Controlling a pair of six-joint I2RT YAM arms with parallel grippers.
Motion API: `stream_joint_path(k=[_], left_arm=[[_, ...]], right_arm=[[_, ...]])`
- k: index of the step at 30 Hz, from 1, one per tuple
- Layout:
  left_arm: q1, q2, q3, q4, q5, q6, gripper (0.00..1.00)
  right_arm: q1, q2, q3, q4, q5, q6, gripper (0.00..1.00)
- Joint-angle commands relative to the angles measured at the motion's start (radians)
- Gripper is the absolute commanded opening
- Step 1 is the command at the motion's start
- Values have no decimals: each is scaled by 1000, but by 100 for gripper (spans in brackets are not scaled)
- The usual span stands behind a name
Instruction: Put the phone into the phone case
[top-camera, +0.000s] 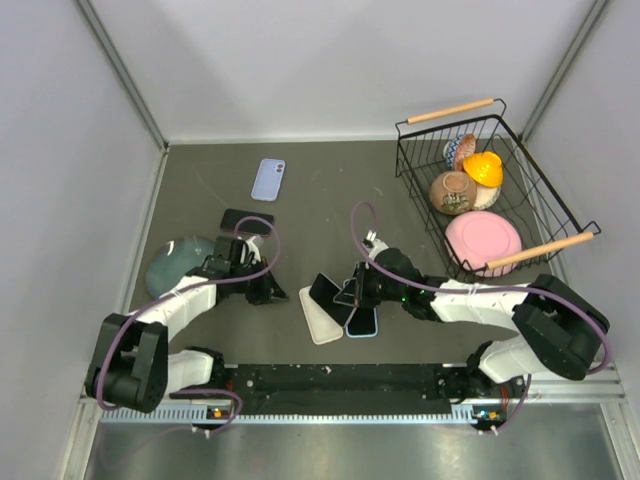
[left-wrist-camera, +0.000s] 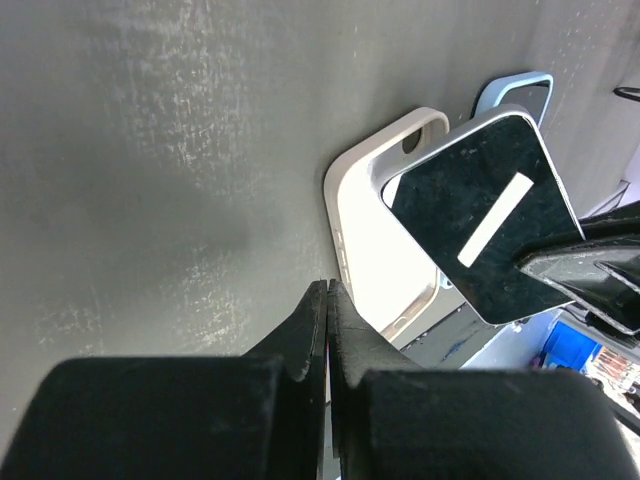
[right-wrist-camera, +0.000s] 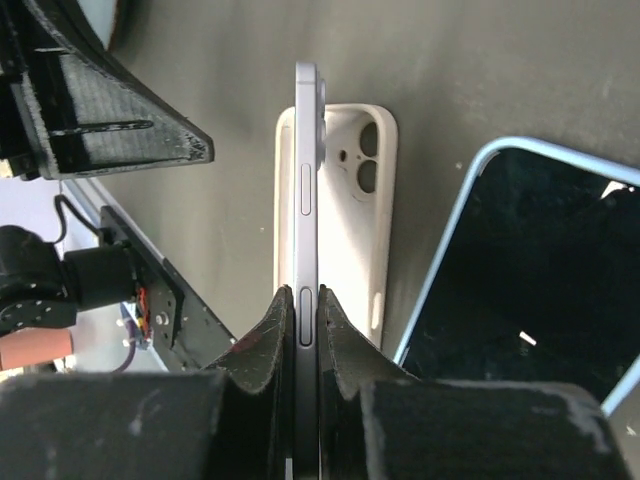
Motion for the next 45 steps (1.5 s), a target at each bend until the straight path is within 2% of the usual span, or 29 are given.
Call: stream_joint_path(k=[1,6,11,12,18,21,27,31,32,33,37,45], left_arm=[[-13,13,-42,125,9,-38,0],[-49,31,-79,171,0,-60,0],[-86,59,-91,192,-25,-61,0],[-91,63,-90,194,-35,-58,0],[-120,94,-91,221,-26,-72,0],[-129,94,-93,225,-28,-75,0],[-138,91,-95,225,-29,-75,0],[-140,91,-96,225,-29,-75,0],[-141,91,-98,225,-29,-74,0],[-141,91,-98,226,-29,-74,0],[-149,93,-102,234,-26,-75,0],[-169,97,-108,243,-23,-89,0]], right_arm=[[28,-14,-9,70,83,42,0],[49,15,-49,157,109,65,0],[69,61,-106,283,134,139,15],[72,66,-106,285,138,141,20],[118,77,-58,201,155,133,31],[135,84,-25,145,164,131,33],[149,103,-6,137,164,144,35],[147,118,6,128,166,150,31],[147,124,12,127,164,148,28],[147,129,14,130,161,150,22],[147,146,3,172,155,160,10],[146,210,-12,292,140,196,1]])
